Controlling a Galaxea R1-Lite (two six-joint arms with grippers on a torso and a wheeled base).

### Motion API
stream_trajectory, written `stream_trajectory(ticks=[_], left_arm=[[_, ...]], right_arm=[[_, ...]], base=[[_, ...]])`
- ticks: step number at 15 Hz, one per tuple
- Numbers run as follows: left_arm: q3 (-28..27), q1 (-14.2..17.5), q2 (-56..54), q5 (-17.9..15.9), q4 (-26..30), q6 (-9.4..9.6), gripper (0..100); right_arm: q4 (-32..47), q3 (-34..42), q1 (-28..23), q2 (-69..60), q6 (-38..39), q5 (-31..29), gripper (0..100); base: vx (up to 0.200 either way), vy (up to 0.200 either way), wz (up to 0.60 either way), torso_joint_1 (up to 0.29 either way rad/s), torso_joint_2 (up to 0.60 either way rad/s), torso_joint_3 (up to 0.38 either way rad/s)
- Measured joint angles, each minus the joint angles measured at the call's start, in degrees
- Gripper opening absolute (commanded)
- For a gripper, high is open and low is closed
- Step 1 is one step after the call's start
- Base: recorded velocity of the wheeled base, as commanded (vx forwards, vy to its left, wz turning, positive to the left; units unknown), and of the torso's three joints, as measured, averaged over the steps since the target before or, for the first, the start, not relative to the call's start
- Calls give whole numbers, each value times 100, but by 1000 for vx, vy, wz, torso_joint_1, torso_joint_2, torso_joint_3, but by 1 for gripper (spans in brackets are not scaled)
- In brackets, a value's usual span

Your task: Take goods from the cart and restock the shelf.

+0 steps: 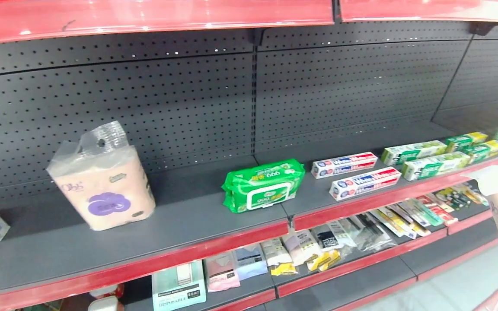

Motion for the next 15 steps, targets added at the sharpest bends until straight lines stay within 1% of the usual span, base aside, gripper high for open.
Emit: stream_trajectory(ticks=[3, 9, 11, 15], left_arm=[[0, 2, 0, 0, 0, 7, 100], [-2, 7, 0, 0, 0, 9, 100], [0, -4, 0, 2, 5, 9, 100], [0, -2, 0, -2, 2, 2, 100]], right_arm=[[1, 1, 2, -7, 0, 0, 0], [37, 0, 2, -215, -67, 0, 0], [41, 105, 44, -377, -79, 84, 0], [-10, 456, 173, -718, 80, 891, 0]], base=[[0, 0, 600, 1, 4, 4], [0, 0, 0, 0, 0, 0], [0, 0, 0, 0, 0, 0], [0, 0, 0, 0, 0, 0]])
